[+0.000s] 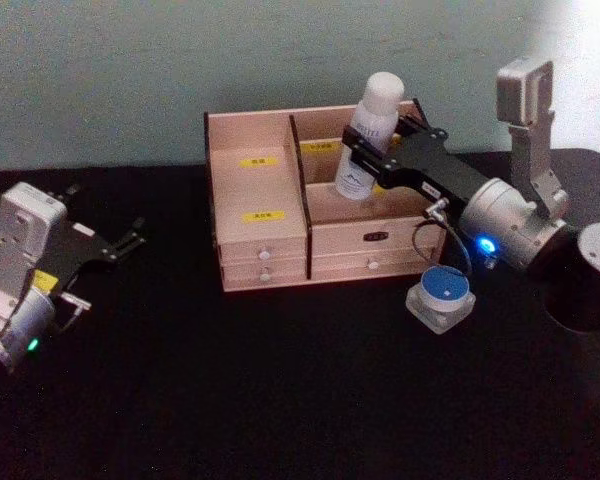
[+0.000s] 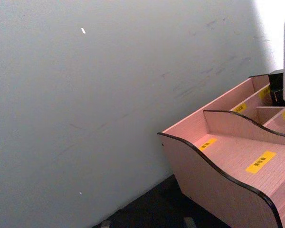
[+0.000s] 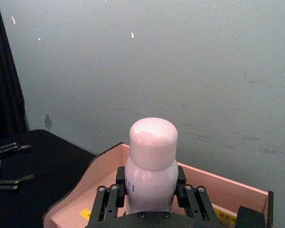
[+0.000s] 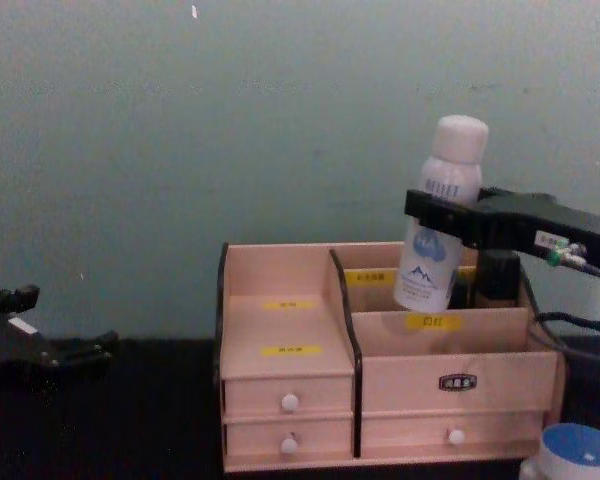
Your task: Pick up the facial cleanser and watermelon frost from the table and place them into the tiered storage box.
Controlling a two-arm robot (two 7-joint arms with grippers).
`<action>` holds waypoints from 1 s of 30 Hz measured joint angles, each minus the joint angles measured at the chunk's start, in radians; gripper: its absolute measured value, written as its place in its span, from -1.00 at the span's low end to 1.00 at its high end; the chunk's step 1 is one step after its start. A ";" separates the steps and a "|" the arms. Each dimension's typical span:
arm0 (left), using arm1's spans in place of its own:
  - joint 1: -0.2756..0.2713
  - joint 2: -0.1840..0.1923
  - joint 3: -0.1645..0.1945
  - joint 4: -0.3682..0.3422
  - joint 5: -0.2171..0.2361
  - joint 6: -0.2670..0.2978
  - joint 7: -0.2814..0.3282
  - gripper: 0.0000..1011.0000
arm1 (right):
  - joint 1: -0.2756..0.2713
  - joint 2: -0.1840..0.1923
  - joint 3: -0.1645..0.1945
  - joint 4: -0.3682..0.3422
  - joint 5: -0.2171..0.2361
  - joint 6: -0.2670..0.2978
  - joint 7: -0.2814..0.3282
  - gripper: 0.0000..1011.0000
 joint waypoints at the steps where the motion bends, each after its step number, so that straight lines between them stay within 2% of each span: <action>1: 0.000 0.000 0.000 0.000 0.000 0.000 0.000 0.98 | 0.012 -0.006 -0.004 0.017 -0.006 -0.002 -0.003 0.17; 18: 0.000 0.000 0.000 0.000 0.000 0.000 0.000 0.98 | 0.106 -0.075 -0.009 0.165 -0.056 -0.039 -0.029 0.17; 30: 0.000 0.000 0.000 0.000 0.000 0.000 0.000 0.98 | 0.156 -0.109 -0.004 0.256 -0.077 -0.049 -0.027 0.17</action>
